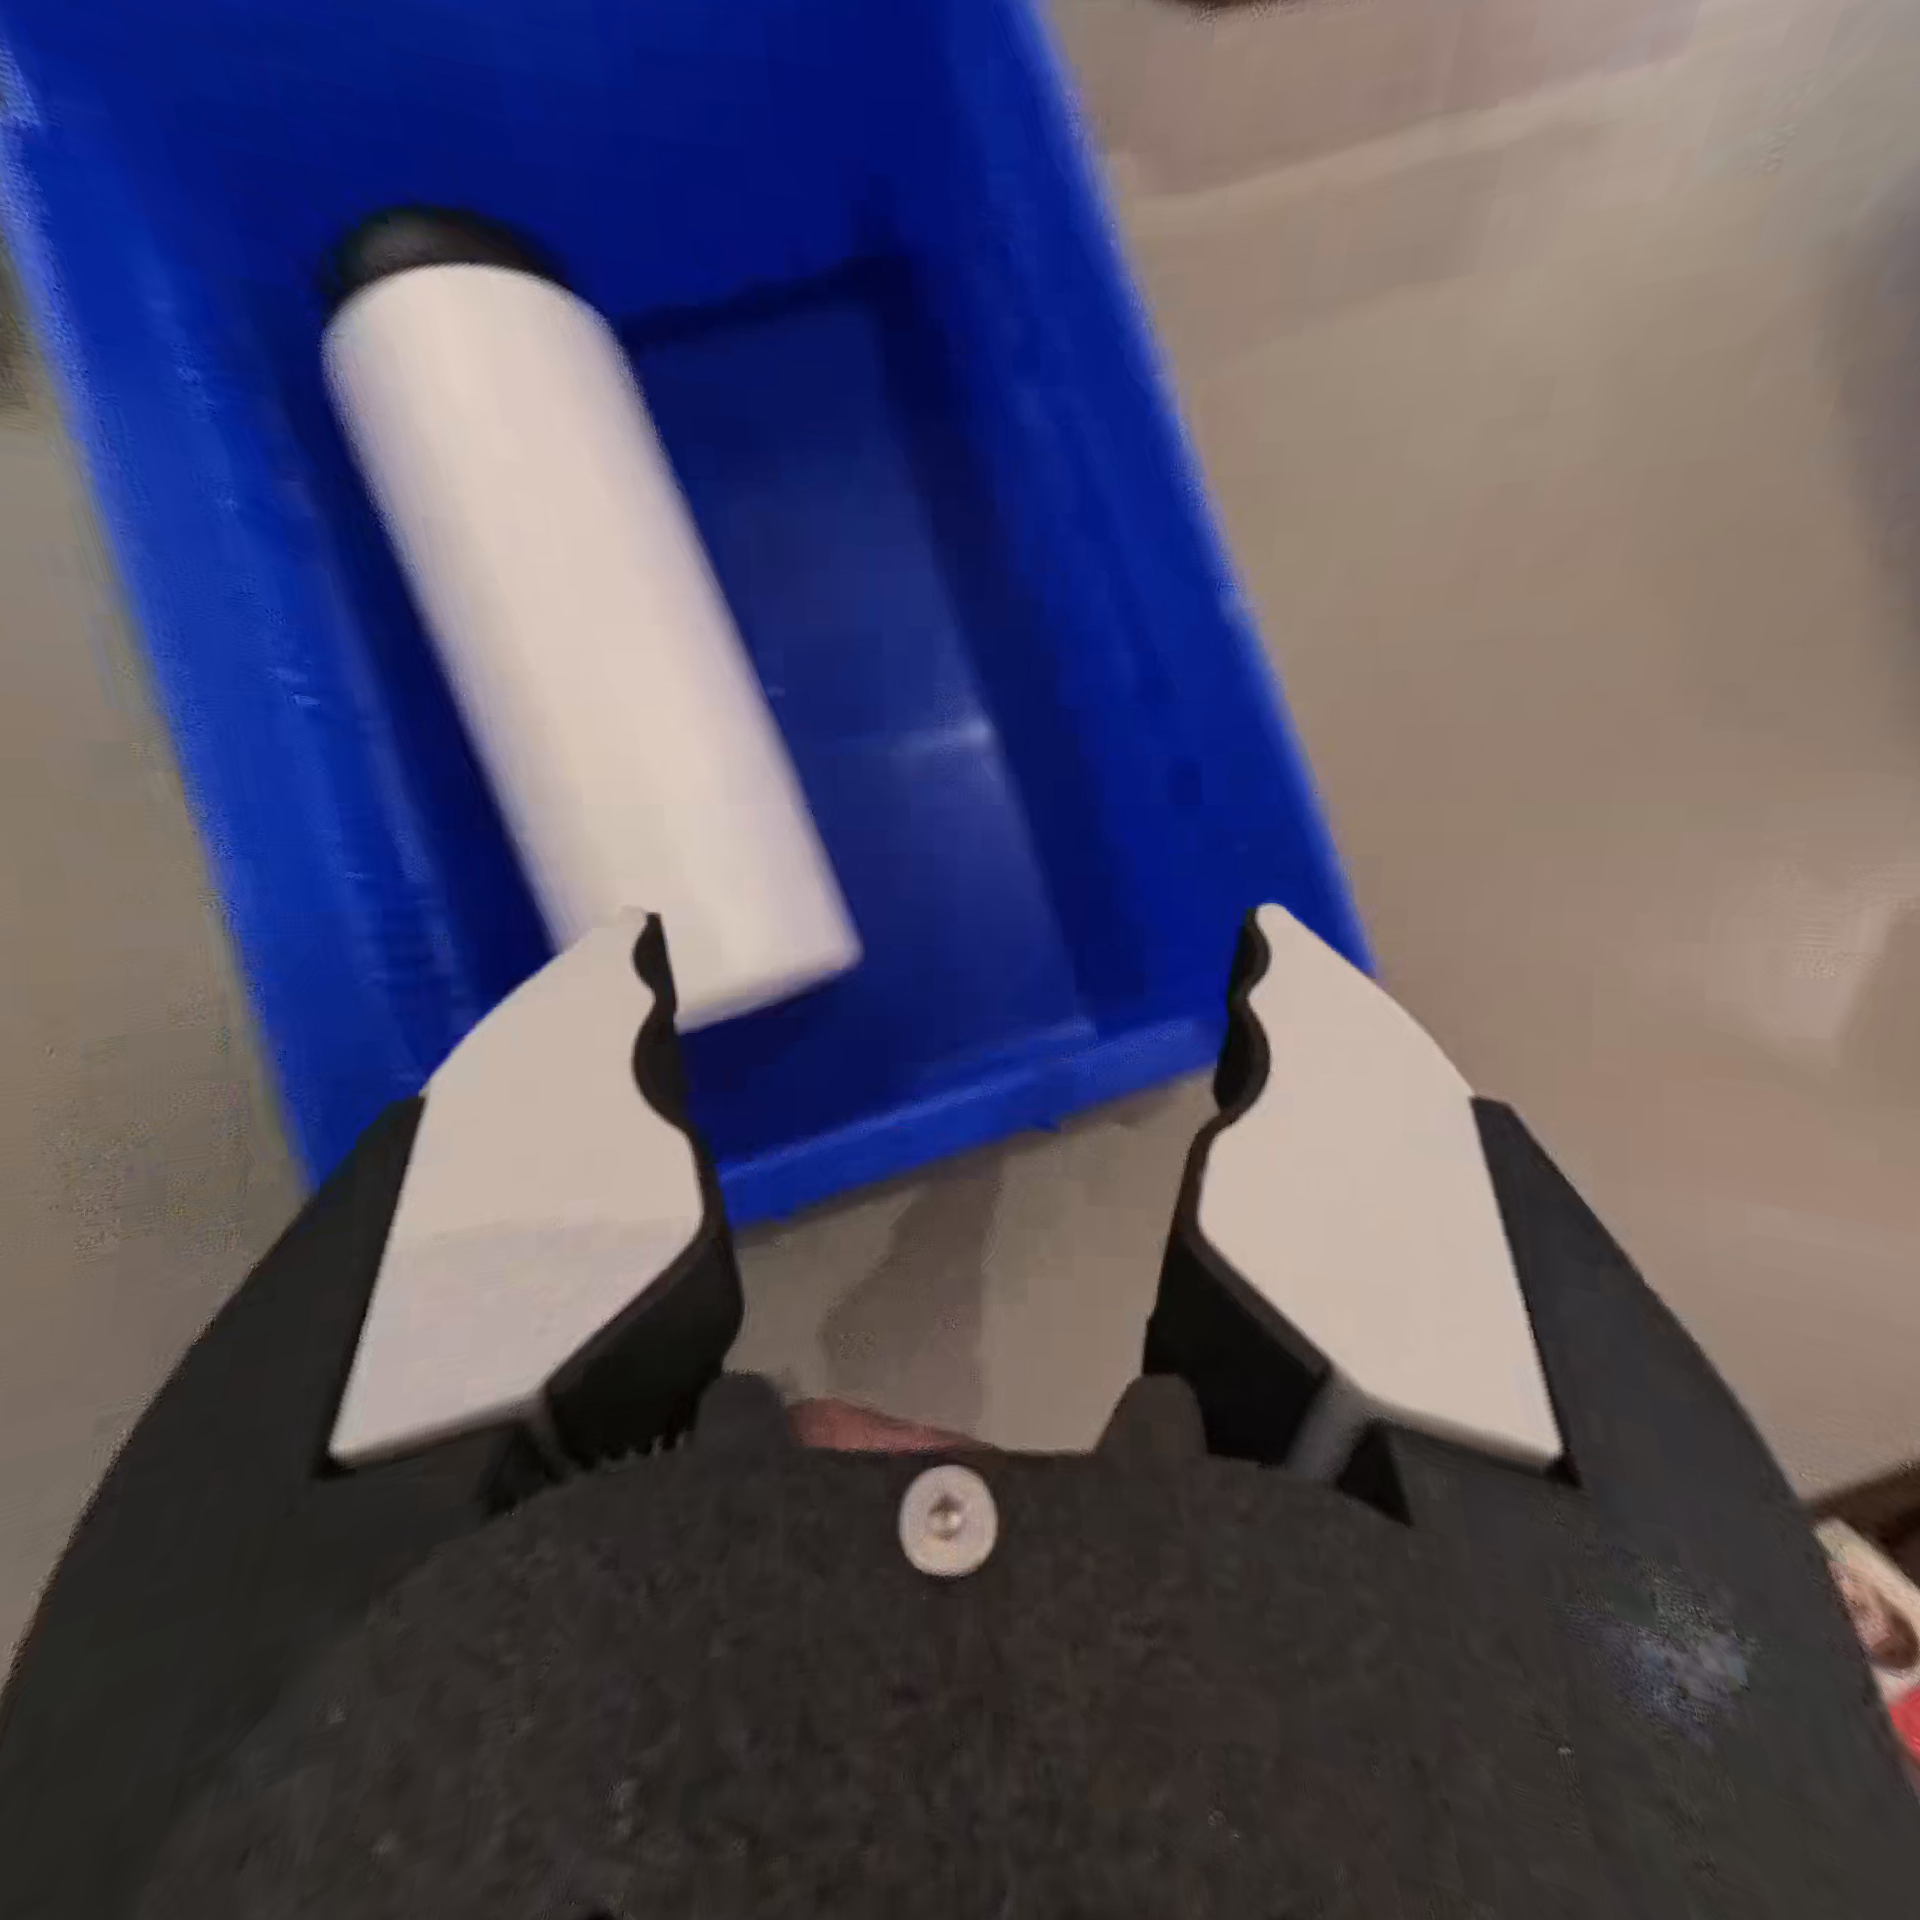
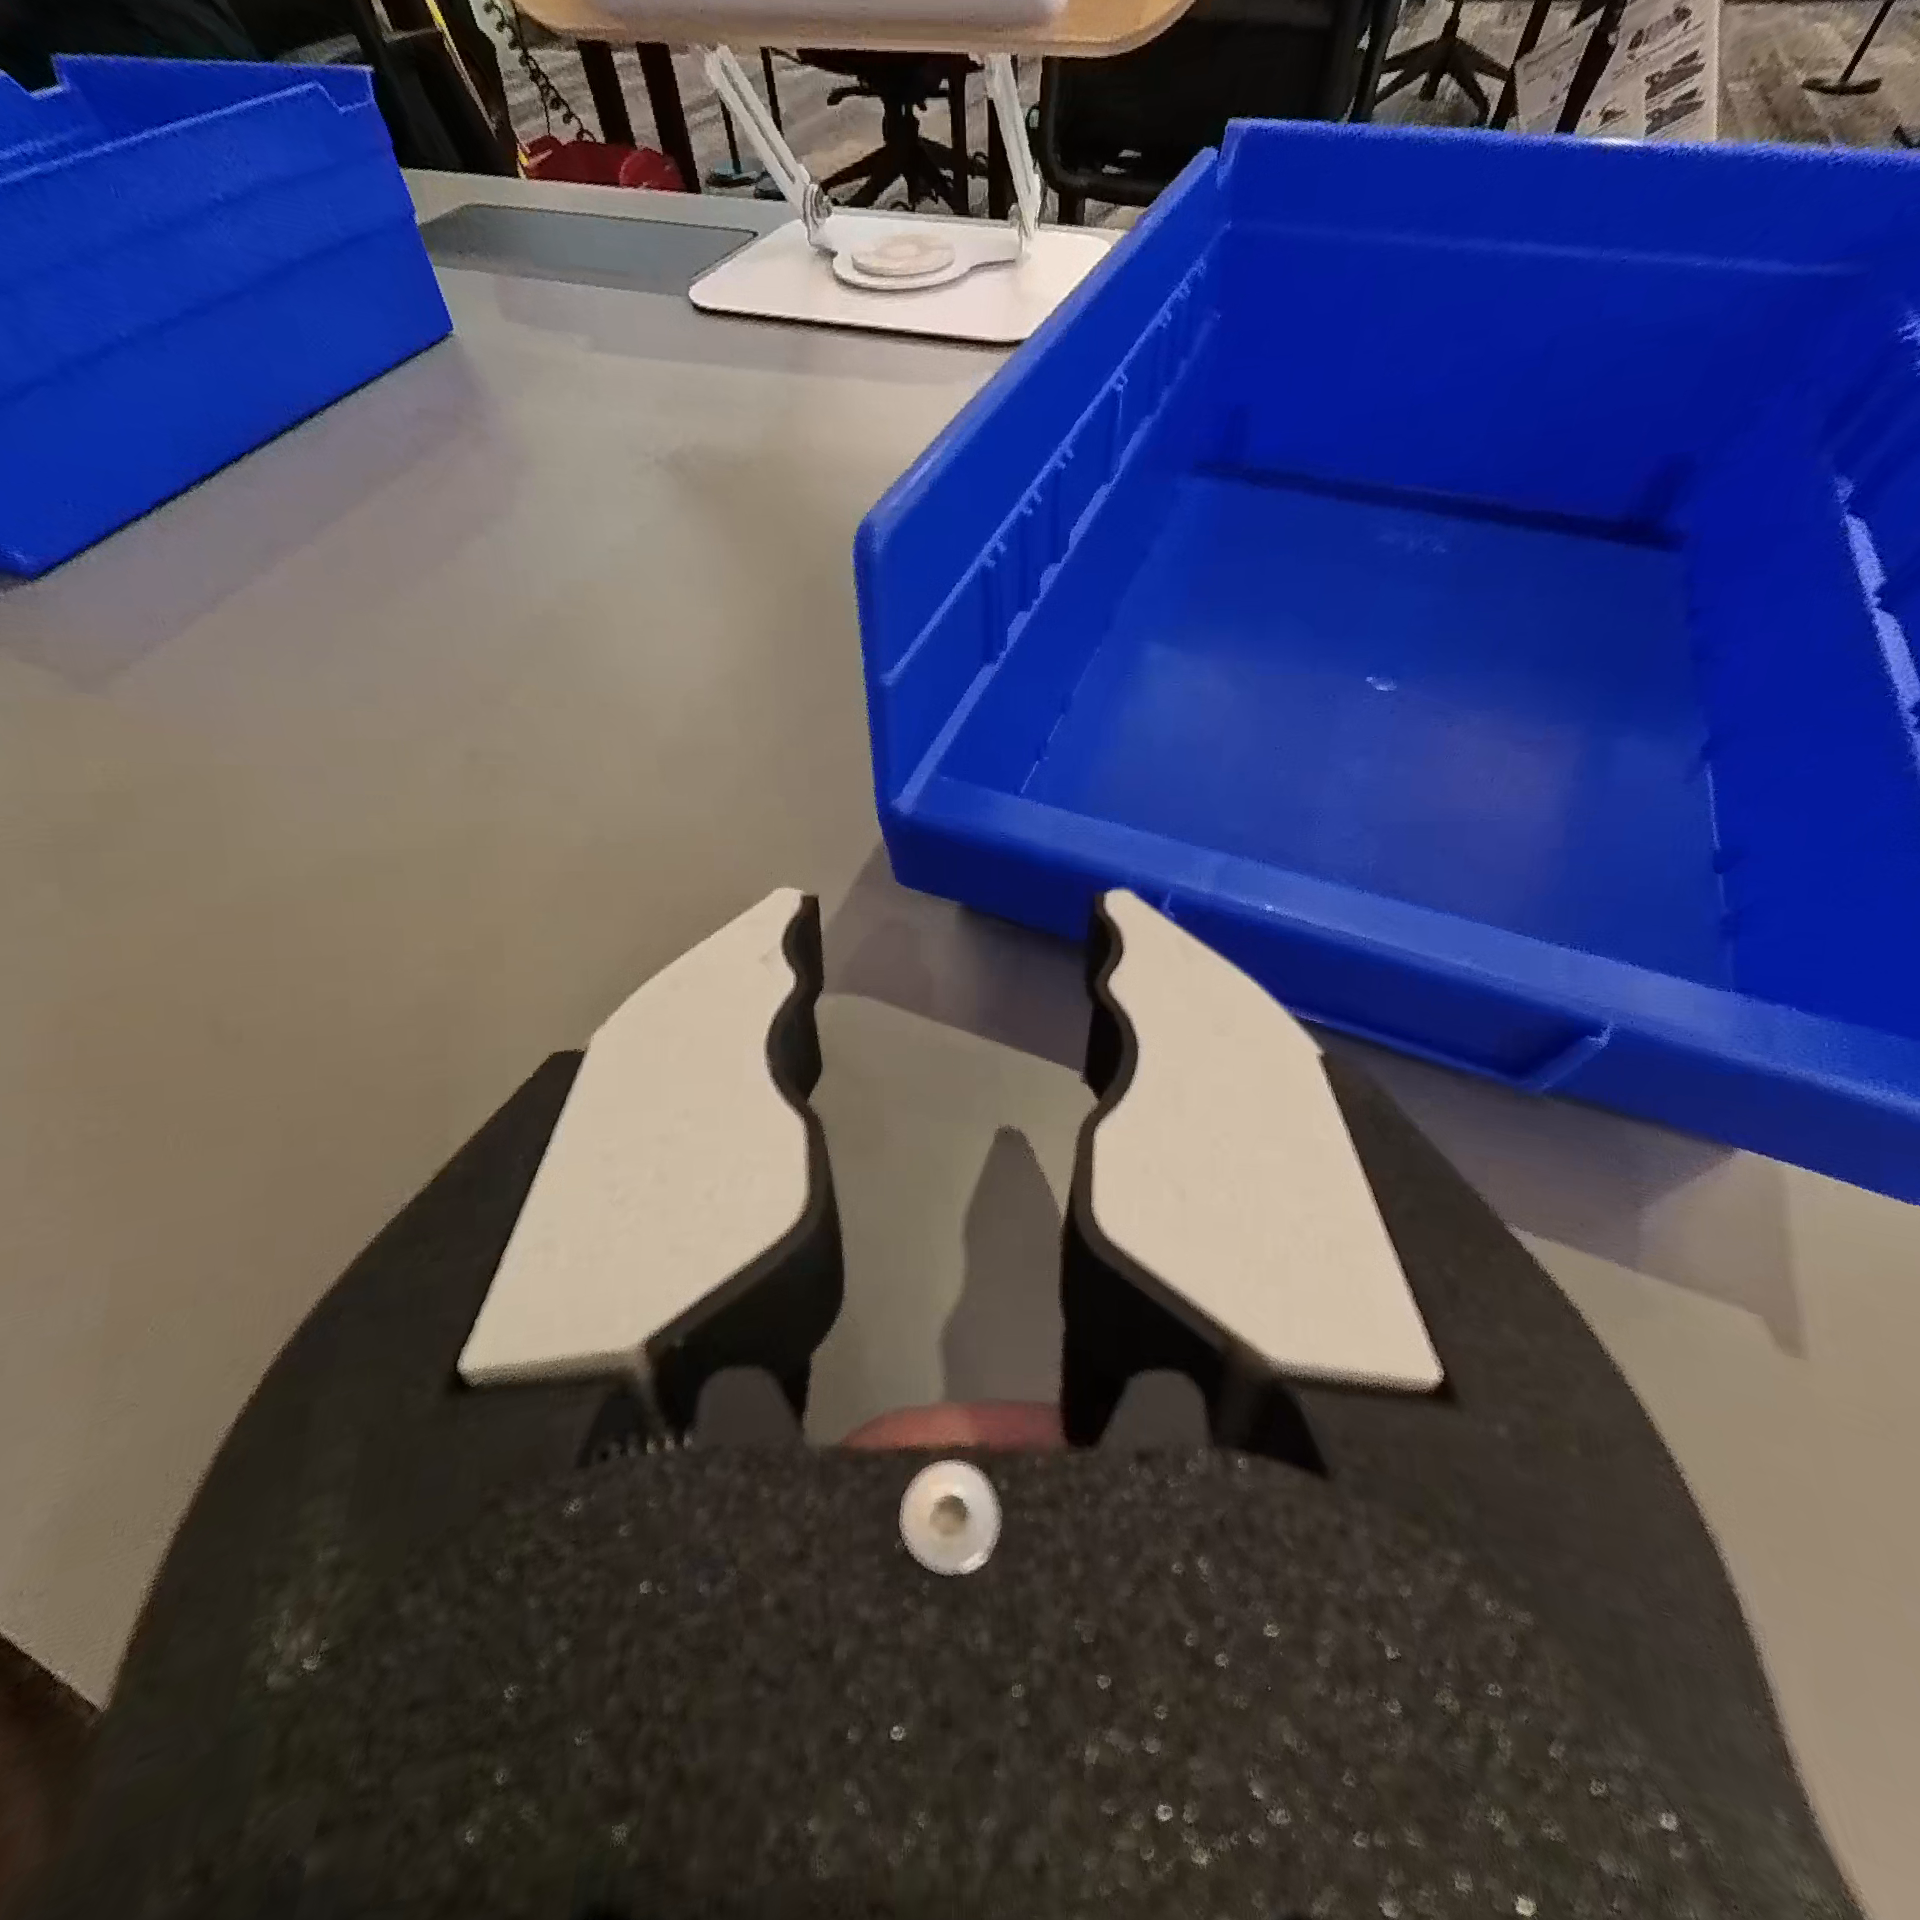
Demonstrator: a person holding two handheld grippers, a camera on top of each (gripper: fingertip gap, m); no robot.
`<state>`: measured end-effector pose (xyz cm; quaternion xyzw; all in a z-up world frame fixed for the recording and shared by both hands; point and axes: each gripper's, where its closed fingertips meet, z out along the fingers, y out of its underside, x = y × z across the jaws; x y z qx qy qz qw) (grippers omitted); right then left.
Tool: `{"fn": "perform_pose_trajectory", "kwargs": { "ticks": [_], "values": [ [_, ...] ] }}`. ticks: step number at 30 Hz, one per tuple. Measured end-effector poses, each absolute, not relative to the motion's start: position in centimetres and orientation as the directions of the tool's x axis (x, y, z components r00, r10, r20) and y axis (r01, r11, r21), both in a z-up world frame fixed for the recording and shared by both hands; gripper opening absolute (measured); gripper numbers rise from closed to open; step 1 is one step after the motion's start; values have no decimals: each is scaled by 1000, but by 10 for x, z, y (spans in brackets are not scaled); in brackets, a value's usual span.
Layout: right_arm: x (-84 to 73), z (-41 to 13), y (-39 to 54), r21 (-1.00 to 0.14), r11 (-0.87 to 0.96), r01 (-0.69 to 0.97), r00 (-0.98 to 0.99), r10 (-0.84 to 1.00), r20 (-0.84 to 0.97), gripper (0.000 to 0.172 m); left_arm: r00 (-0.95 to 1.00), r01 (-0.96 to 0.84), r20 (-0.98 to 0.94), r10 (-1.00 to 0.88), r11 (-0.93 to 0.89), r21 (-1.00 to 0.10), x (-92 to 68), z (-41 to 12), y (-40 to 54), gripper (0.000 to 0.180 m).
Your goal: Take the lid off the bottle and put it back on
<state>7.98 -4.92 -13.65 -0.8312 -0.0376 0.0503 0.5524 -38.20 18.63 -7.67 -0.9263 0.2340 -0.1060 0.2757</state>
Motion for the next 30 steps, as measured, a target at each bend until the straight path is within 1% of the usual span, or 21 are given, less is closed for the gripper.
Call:
{"fn": "perform_pose_trajectory", "kwargs": {
  "ticks": [4, 6, 9, 11, 14, 15, 17, 19, 24, 27, 30],
  "values": [
    [78, -137, -48, -922, -387, 30, 992, 126, -20, 48, 938, -290, 70, -339, -879, -379, -404, -93, 243, 100],
    [76, -137, -48, -919, -392, 46, 991, 131, -7, 48, 948, -278, 72, -309, -920, -277, -402, -111, 254, 99],
    [75, -138, -48, -917, -392, 71, 991, 132, 21, 48, 959, -282, -47, -278, -948, -148, -412, -141, 263, 99],
    [74, -139, -50, -915, -394, 88, 990, 133, 38, 48, 961, -276, -64, -271, -957, -86, -413, -157, 260, 99],
    [75, -139, -53, -912, -394, 113, 989, 129, 67, 48, 951, -306, -71, -302, -951, -47, -413, -170, 255, 96],
    [76, -139, -54, -912, -393, 120, 989, 128, 74, 48, 950, -311, -60, -308, -949, -50, -412, -171, 254, 85],
    [77, -139, -56, -911, -393, 124, 989, 125, 81, 48, 945, -326, -17, -325, -943, -72, -408, -170, 253, 84],
    [75, -138, -57, -913, -390, 118, 989, 126, 74, 47, 939, -327, 73, -336, -939, -109, -401, -165, 249, 83],
    [61, -130, -57, -930, -360, 79, 986, 167, 19, 48, 883, -325, 228, -410, -886, -331, -396, -127, 245, 82],
    [34, -121, -53, -941, -337, 0, 961, 261, -93, 49, 825, -284, 347, -445, -859, -425, -395, -104, 230, 82],
    [-6, -101, -46, -945, -311, -105, 890, 395, -229, 50, 714, -216, 469, -520, -801, -558, -385, -73, 216, 82]
  ]
}}
